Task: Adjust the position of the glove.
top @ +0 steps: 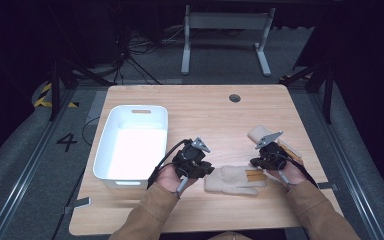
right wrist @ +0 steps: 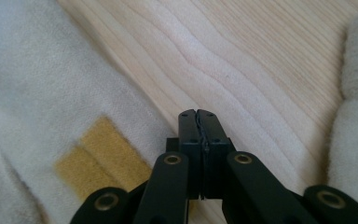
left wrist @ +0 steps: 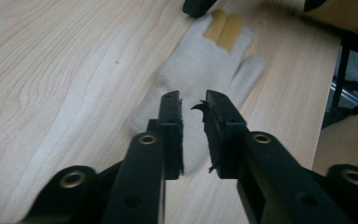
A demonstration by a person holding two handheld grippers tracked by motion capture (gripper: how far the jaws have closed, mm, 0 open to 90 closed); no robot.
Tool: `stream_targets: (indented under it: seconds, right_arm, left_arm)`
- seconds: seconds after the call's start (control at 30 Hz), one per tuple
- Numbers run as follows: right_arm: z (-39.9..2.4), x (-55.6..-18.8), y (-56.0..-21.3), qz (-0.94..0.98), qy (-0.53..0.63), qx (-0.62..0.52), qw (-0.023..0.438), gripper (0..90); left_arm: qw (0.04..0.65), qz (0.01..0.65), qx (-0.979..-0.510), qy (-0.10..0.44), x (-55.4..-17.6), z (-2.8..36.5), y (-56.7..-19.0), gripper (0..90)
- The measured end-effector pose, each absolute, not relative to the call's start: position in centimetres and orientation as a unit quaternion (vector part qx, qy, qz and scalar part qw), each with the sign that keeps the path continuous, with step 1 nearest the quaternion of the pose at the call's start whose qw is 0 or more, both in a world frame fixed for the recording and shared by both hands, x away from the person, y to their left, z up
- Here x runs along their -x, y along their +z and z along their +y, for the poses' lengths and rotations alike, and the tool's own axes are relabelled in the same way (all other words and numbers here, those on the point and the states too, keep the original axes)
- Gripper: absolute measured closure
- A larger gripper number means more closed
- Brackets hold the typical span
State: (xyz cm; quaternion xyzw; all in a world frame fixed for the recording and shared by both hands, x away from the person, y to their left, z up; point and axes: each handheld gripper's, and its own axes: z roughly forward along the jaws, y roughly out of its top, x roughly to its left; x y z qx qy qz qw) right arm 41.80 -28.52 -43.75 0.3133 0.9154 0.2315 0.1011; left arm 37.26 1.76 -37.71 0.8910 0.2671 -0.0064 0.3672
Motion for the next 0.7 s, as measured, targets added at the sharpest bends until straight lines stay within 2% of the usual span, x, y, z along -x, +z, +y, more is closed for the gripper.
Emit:
stream_targets:
  seconds: [0.33, 0.43, 0.7]
  right_arm:
    - [-28.8, -41.4, -43.3, 0.912, 0.243, -0.313, 0.103, 89.4]
    - [-29.1, -41.3, -42.6, 0.902, 0.272, -0.313, 0.124, 89.2]
    - [-30.9, -40.4, -40.4, 0.865, 0.344, -0.326, 0.164, 89.1]
  left_arm:
    - [0.368, 0.275, -0.888, -0.002, -37.6, 2.0, -37.7, 72.4]
    - [0.377, 0.281, -0.882, -0.007, -37.6, 2.4, -37.5, 64.4]
    - [0.391, 0.278, -0.877, -0.006, -37.8, 2.4, -36.9, 62.2]
